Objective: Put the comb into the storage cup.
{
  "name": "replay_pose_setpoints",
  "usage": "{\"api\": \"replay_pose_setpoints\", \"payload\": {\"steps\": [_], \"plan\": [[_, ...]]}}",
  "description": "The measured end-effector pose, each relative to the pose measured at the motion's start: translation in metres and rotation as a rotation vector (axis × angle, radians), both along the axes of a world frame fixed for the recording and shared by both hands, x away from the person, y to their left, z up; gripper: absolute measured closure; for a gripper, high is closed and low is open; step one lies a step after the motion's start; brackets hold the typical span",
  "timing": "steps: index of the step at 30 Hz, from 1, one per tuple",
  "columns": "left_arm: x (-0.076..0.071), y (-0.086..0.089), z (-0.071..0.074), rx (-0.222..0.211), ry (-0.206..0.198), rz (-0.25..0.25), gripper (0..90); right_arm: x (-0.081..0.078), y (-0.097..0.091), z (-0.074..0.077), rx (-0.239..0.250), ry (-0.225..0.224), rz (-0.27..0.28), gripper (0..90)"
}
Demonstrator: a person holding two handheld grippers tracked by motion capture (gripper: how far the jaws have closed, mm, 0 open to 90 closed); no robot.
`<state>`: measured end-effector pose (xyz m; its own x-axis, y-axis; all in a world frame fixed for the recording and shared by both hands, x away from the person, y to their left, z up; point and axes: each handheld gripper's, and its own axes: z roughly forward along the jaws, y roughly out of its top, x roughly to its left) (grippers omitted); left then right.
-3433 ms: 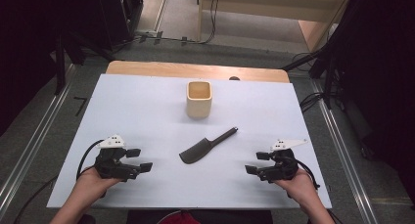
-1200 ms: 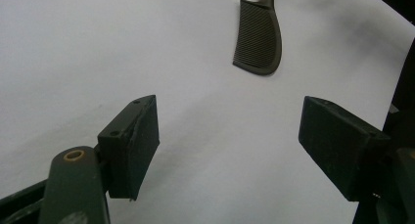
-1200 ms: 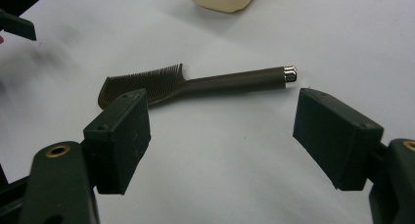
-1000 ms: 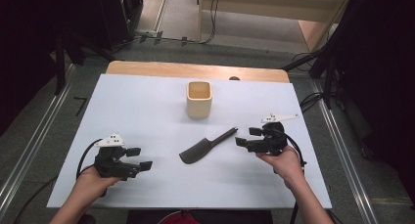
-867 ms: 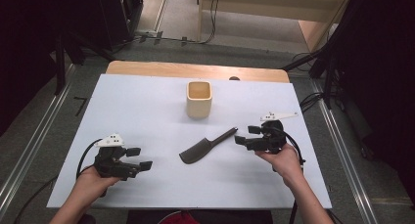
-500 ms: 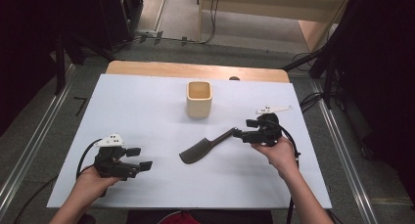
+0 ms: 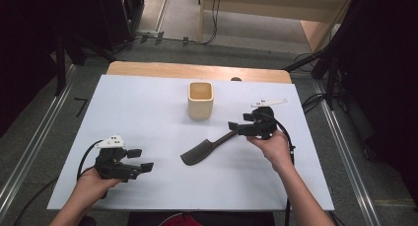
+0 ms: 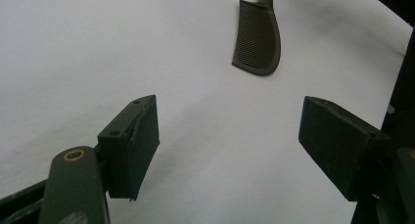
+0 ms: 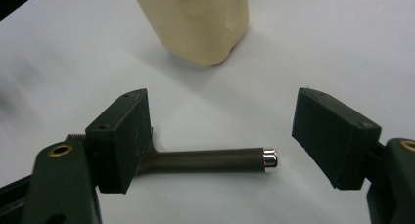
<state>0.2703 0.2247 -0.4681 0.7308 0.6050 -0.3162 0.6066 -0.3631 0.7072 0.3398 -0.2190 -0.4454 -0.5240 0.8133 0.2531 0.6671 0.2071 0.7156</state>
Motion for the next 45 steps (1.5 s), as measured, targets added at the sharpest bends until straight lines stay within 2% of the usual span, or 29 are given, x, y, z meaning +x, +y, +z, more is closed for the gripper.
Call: {"api": "replay_pose_setpoints", "payload": {"steps": [10,15,18,32,35,39,40,41,42,43,45], "plan": [[0.000,0.001,0.000,-0.001,-0.001,0.002,24.4,0.014,0.008,0.001,0.004,-0.005,-0.013,21.2],[0.000,0.001,0.000,-0.001,0.000,0.002,24.4,0.024,0.012,-0.002,-0.021,-0.003,-0.010,21.6],[0.000,0.001,0.000,-0.002,0.001,0.001,24.4,0.027,0.014,-0.005,-0.016,-0.001,-0.015,22.5],[0.000,0.001,0.000,-0.003,0.001,0.005,24.4,0.030,0.018,-0.014,-0.042,0.016,-0.022,24.4],[0.000,0.001,0.000,-0.002,0.001,0.003,24.4,0.031,0.017,-0.017,-0.043,0.019,-0.029,29.4],[0.000,0.001,0.000,-0.005,0.000,0.006,24.4,0.035,0.016,-0.022,-0.033,0.025,-0.023,47.1],[0.000,0.001,0.000,-0.005,0.000,0.006,24.4,0.036,0.016,-0.024,-0.031,0.026,-0.021,54.7],[0.000,0.001,0.000,-0.004,0.000,0.006,24.4,0.036,0.016,-0.024,-0.031,0.026,-0.021,54.7],[0.000,0.001,0.000,-0.006,0.000,0.006,24.4,0.035,0.015,-0.026,-0.029,0.024,-0.024,61.0],[0.000,0.001,0.000,-0.008,0.001,0.007,24.4,0.034,0.015,-0.028,-0.028,0.028,-0.022,63.7],[0.000,0.001,0.001,-0.011,0.001,0.004,24.4,0.031,0.014,-0.032,-0.057,0.022,-0.029,76.3]]}}
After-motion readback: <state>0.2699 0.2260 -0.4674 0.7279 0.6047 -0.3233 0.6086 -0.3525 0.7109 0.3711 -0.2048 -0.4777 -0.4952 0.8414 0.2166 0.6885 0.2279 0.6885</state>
